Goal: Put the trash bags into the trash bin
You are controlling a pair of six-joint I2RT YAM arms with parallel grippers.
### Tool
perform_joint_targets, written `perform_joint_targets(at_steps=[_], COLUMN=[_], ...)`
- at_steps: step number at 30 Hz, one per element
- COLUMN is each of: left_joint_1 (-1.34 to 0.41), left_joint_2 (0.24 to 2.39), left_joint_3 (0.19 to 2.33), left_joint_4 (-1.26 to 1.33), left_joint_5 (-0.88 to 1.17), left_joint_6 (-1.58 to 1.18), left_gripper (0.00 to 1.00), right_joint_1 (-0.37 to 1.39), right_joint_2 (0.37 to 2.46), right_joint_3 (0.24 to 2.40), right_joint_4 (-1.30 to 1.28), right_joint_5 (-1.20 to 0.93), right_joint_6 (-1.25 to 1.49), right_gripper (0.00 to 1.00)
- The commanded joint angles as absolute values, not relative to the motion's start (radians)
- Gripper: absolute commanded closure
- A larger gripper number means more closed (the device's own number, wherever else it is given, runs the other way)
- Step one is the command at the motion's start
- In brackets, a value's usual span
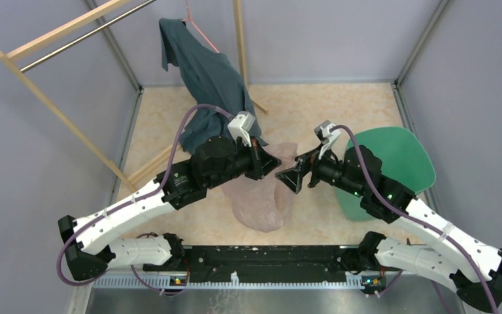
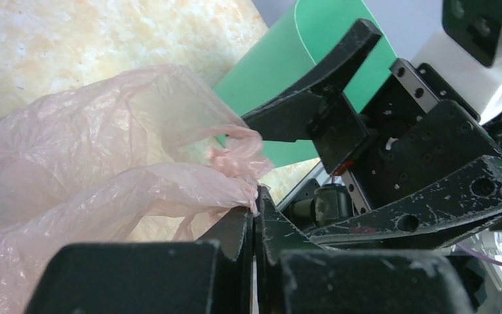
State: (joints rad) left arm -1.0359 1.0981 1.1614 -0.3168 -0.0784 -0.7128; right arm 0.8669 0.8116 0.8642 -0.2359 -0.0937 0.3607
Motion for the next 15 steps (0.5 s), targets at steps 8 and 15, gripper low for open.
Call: perform_joint_targets(at_steps=[8, 15], left_joint_1=[-0.984, -0.979], left_joint_2=[1.062, 1.095], left_joint_3=[1.167, 1.181], left_joint_4=[-0.299, -0.275], left_joint_5=[-0.082, -0.026], left_joint_6=[-0.743, -0.757], left_gripper=[1.00, 1.00], right_joint_1=[0.867, 0.875], right_joint_2=[0.762, 0.859], right_joint_3=[0.814, 0.779], right_joint_4=[-0.136, 0.117], right_joint_5=[-0.086, -0.153], right_joint_6=[0.288, 0.343], right_gripper=[0.01, 0.01])
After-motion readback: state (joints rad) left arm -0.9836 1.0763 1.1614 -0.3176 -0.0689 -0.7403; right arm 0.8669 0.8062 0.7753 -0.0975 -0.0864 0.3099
